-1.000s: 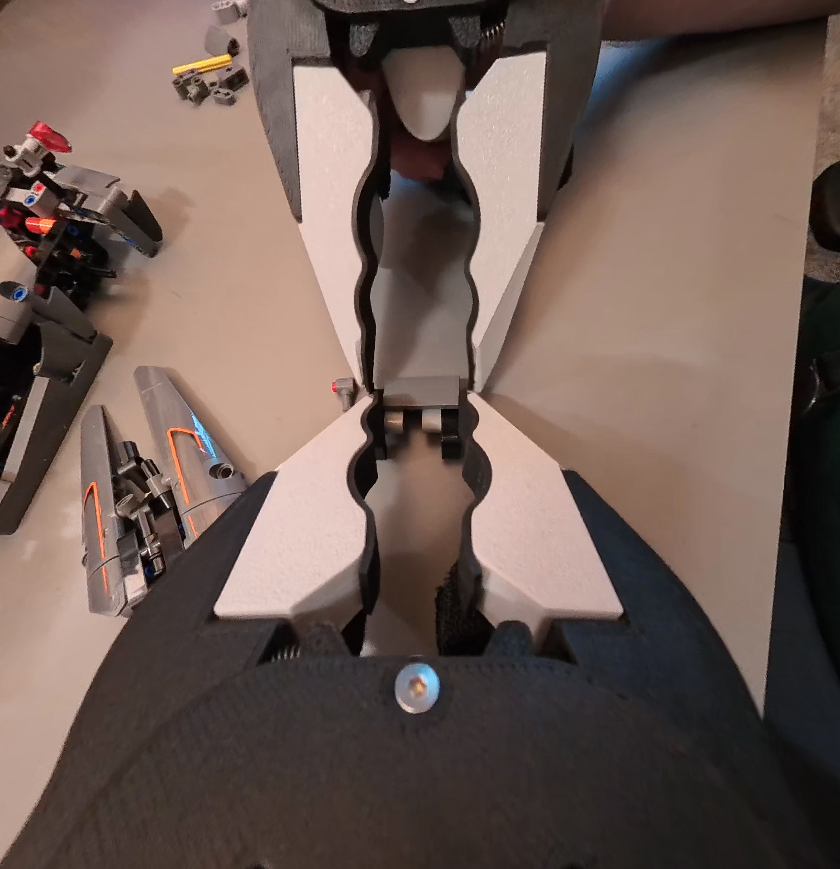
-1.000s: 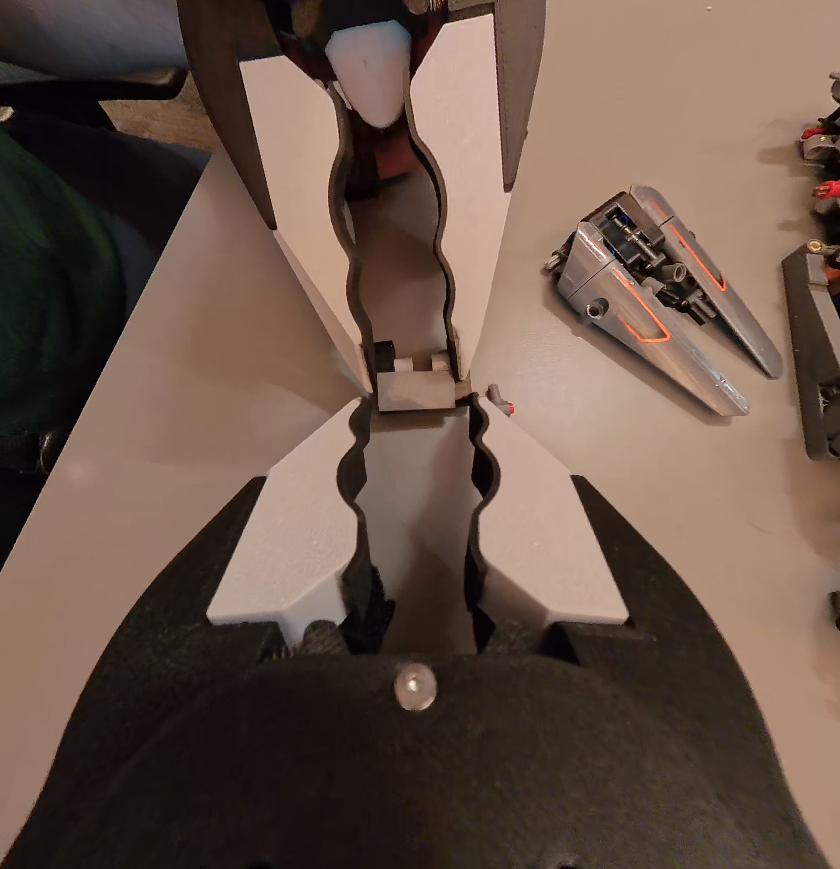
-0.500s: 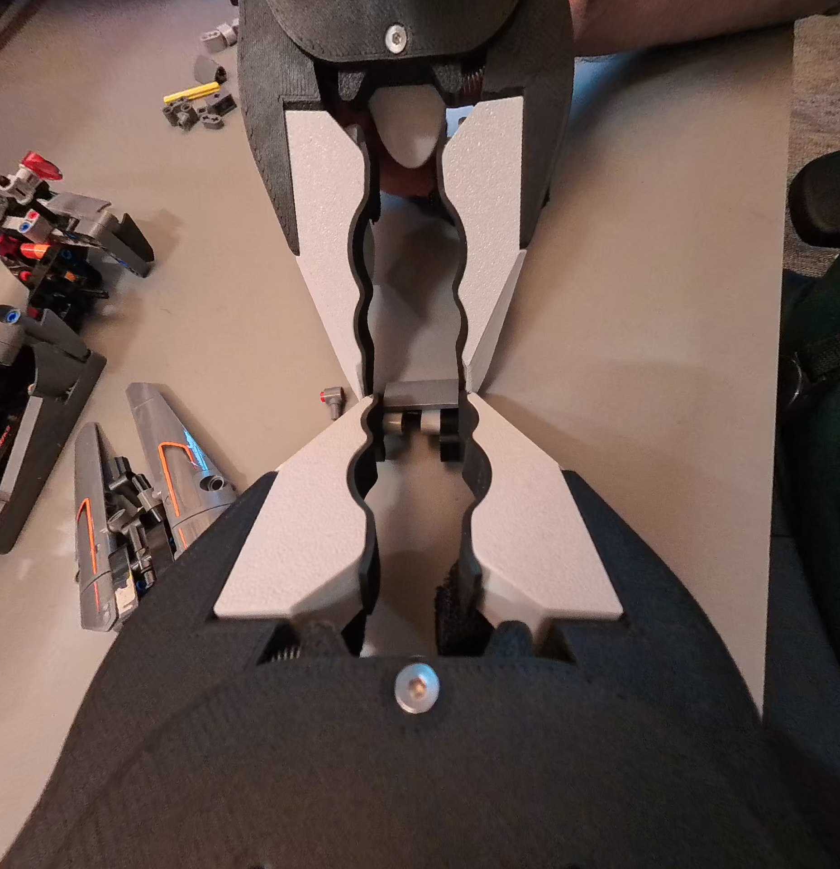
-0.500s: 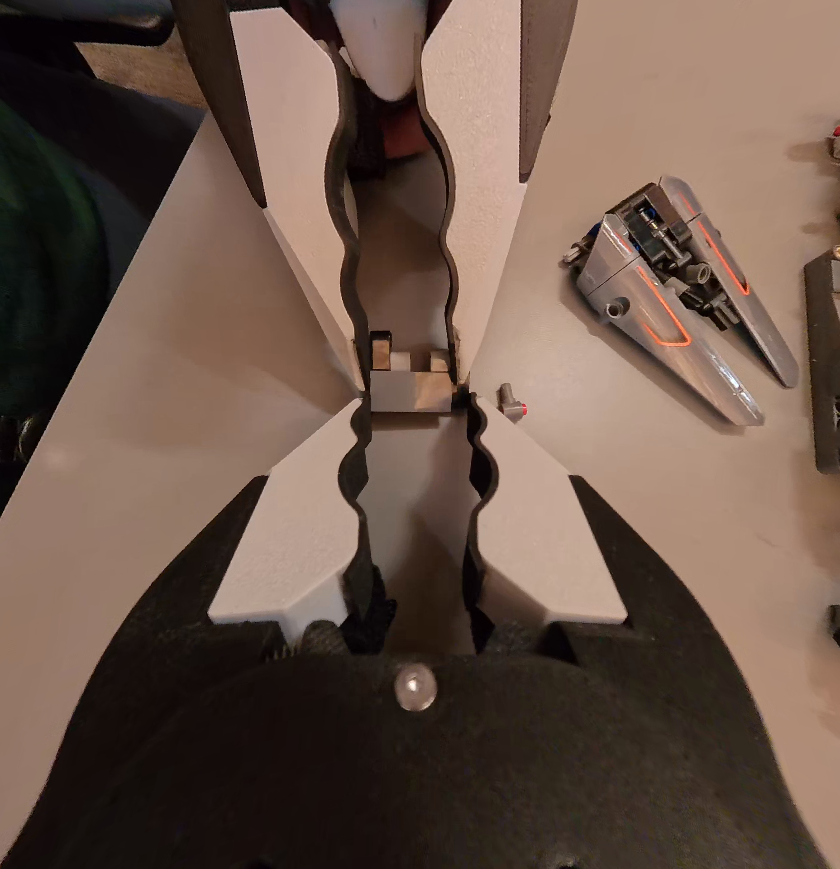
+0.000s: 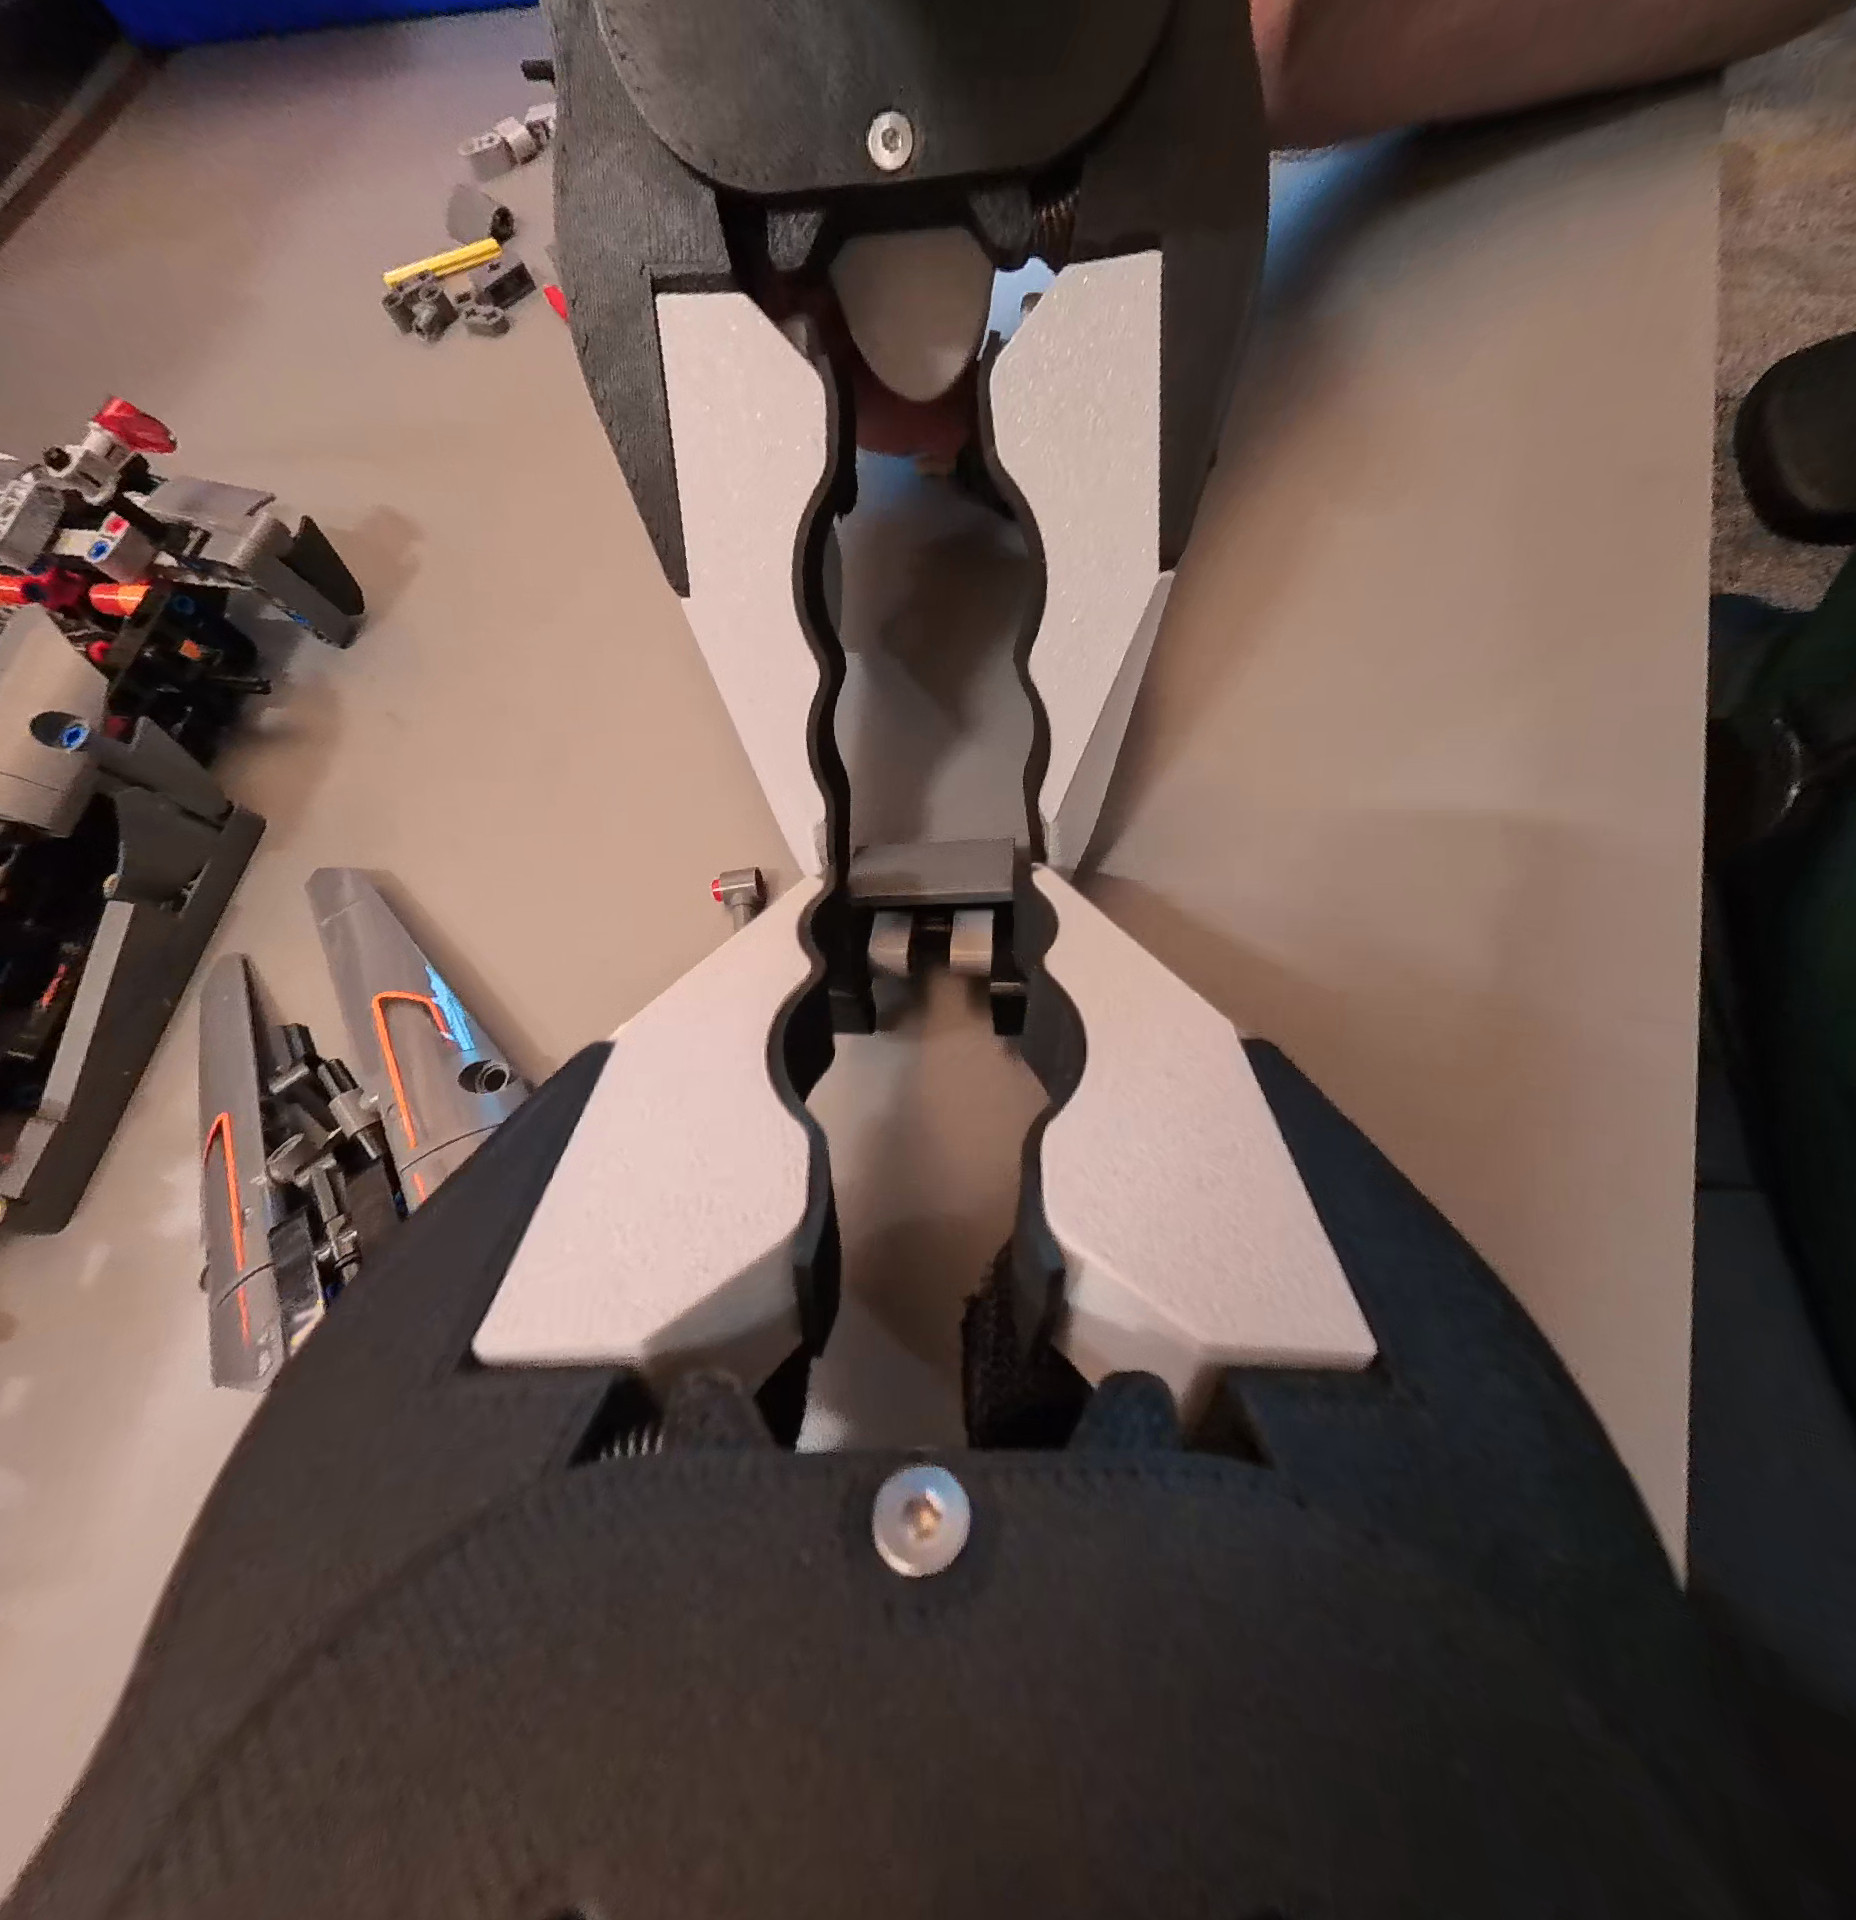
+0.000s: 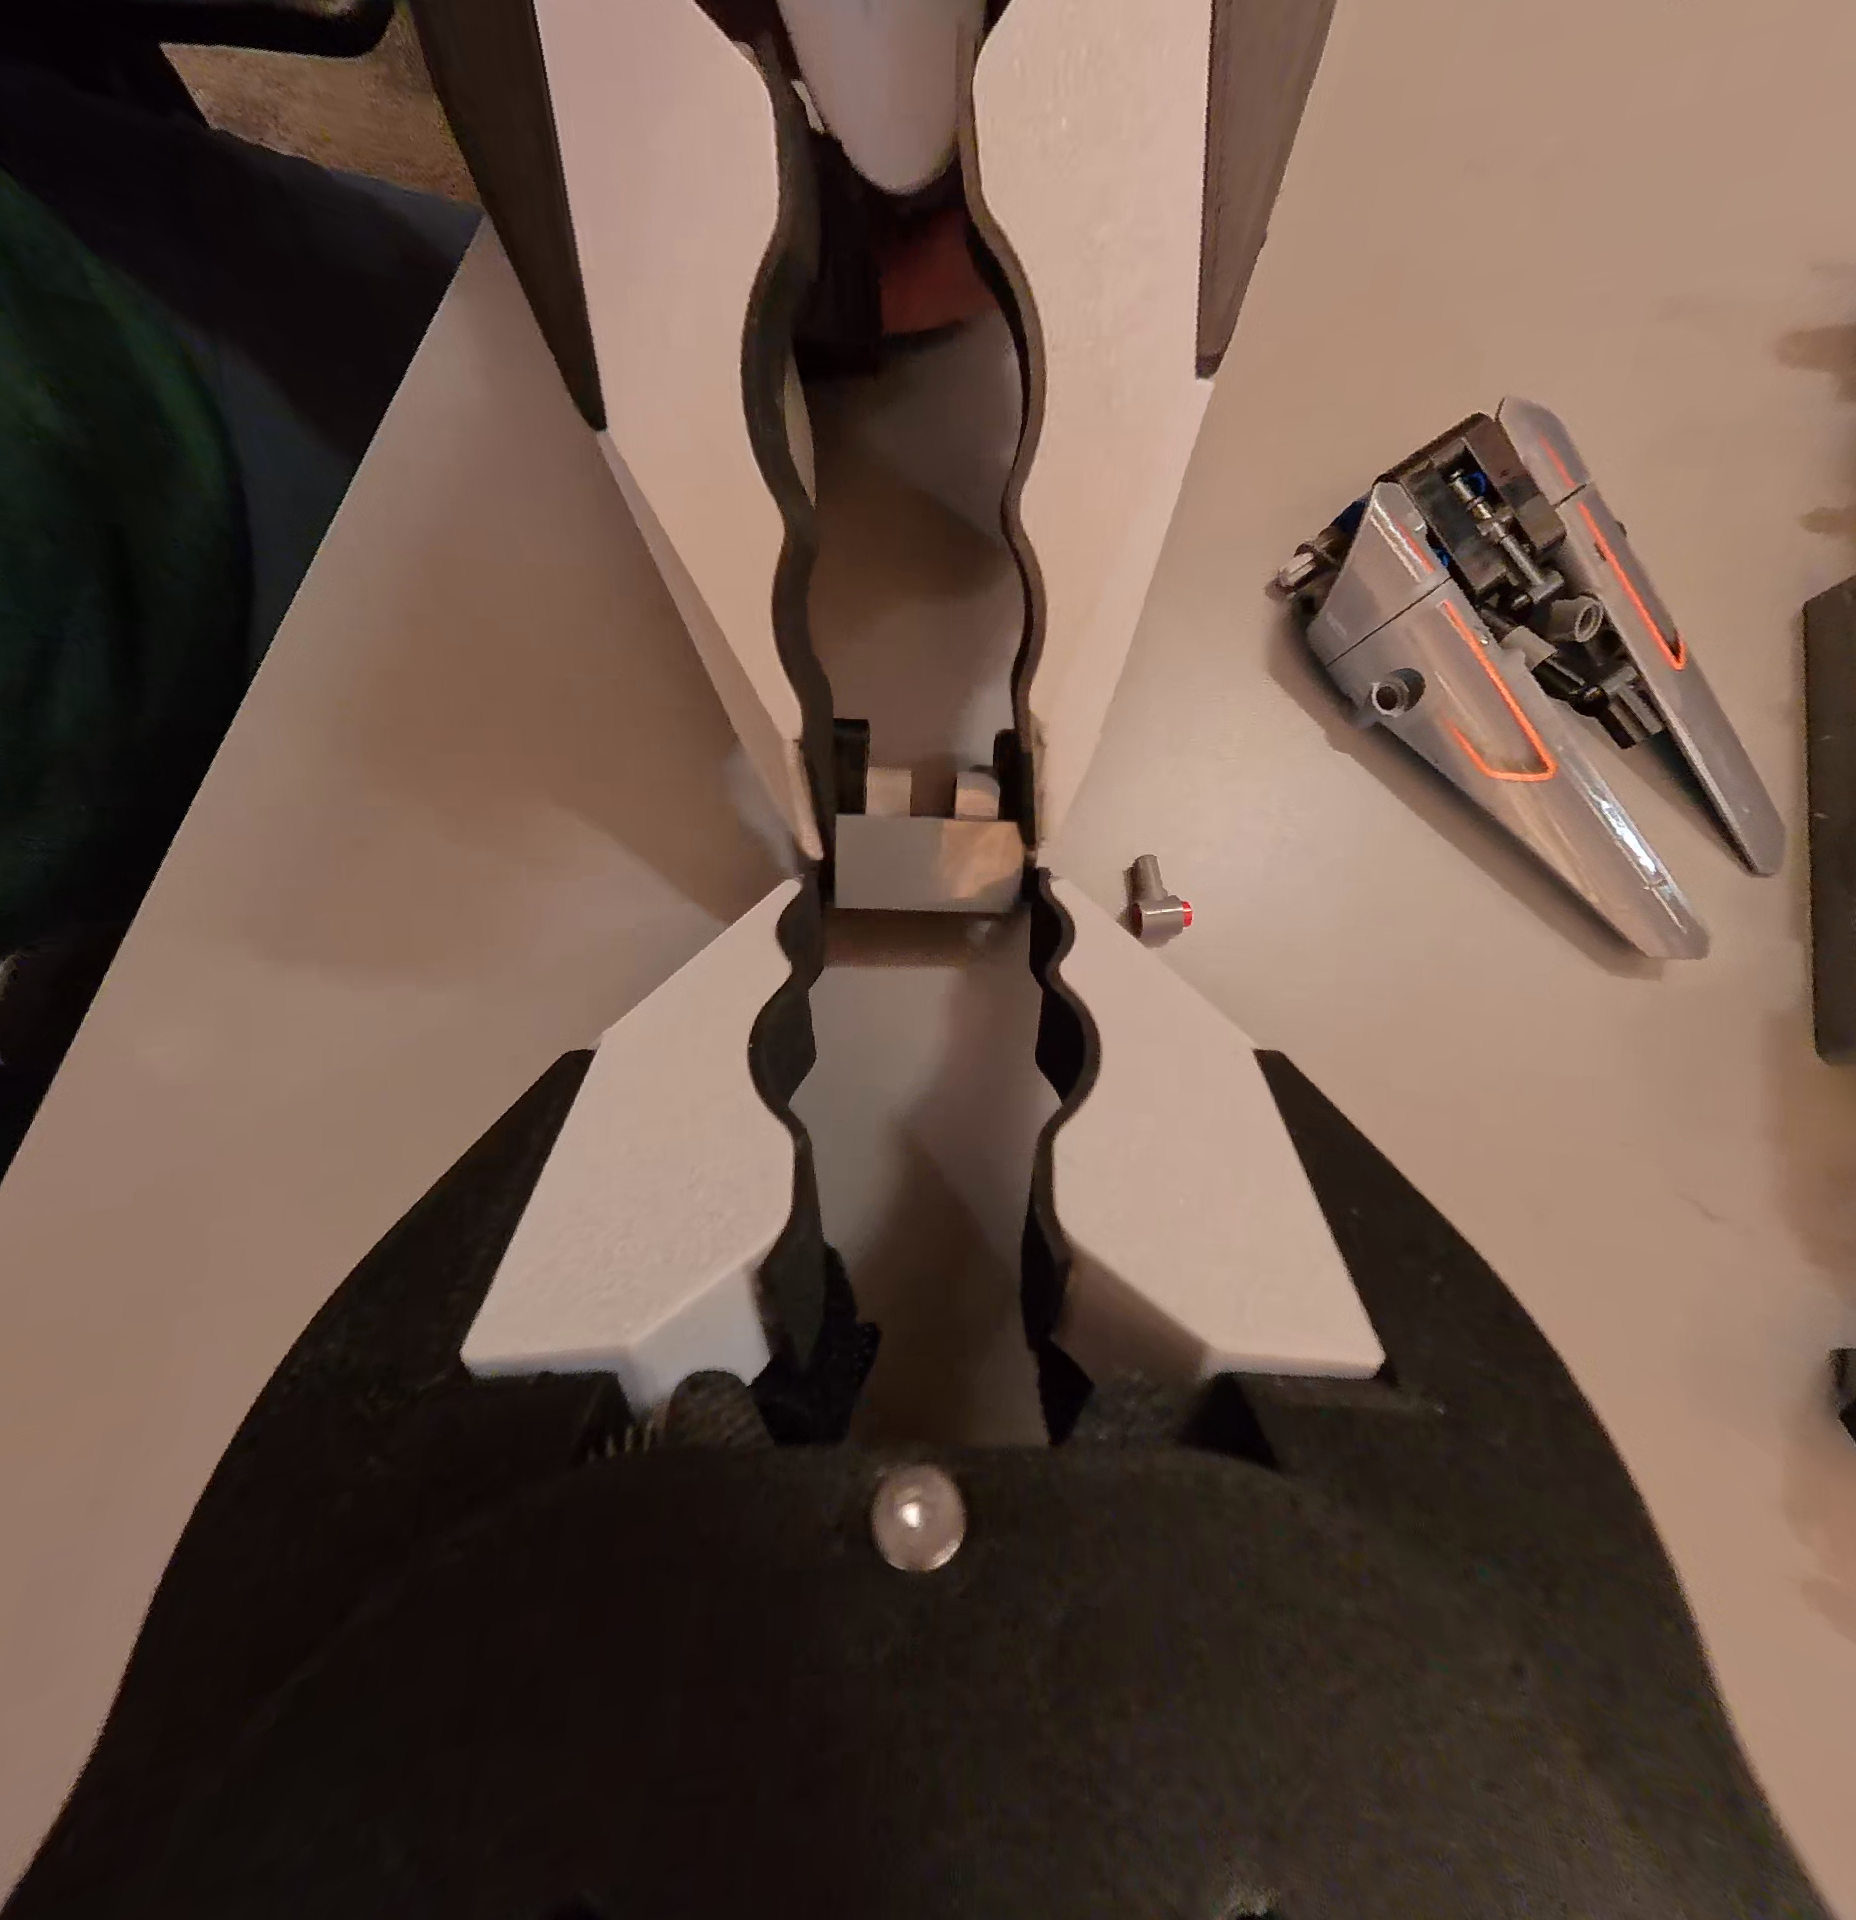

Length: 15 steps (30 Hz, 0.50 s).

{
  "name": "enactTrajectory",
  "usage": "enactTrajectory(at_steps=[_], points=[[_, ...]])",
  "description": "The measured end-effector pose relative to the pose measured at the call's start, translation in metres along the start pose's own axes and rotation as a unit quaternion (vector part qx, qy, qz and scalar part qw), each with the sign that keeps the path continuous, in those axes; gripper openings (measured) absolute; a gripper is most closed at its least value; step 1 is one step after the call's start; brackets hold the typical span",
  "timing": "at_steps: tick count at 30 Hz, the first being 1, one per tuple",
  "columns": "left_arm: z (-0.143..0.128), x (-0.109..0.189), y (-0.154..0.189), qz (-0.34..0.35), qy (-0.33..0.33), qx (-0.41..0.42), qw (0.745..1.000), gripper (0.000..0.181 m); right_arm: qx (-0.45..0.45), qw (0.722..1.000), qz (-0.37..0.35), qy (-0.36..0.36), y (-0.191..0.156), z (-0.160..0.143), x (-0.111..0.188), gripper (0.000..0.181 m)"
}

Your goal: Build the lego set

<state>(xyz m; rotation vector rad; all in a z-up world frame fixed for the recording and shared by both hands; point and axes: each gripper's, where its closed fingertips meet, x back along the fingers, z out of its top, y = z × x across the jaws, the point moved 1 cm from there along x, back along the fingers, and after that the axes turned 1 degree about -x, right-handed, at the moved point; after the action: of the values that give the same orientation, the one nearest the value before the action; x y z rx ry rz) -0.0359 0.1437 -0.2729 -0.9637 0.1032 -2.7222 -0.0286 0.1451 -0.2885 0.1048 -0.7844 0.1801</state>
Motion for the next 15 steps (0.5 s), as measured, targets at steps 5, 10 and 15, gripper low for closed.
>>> enactTrajectory(at_steps=[5,10,15], points=[[-0.0037,-0.0017,0.0017,0.005,-0.019,-0.011,1.0,0.03,0.004,1.0,-0.003,-0.002,-0.0016,0.0003,0.0002,0.038],[-0.0047,-0.0012,0.0042,0.006,-0.017,-0.009,1.0,0.03,-0.001,1.0,0.003,0.0,-0.0028,-0.0004,0.0005,0.038],[-0.0062,-0.0005,0.0044,0.008,-0.022,-0.012,1.0,0.03,-0.008,1.0,0.009,0.001,-0.0032,-0.0005,0.0004,0.038]])
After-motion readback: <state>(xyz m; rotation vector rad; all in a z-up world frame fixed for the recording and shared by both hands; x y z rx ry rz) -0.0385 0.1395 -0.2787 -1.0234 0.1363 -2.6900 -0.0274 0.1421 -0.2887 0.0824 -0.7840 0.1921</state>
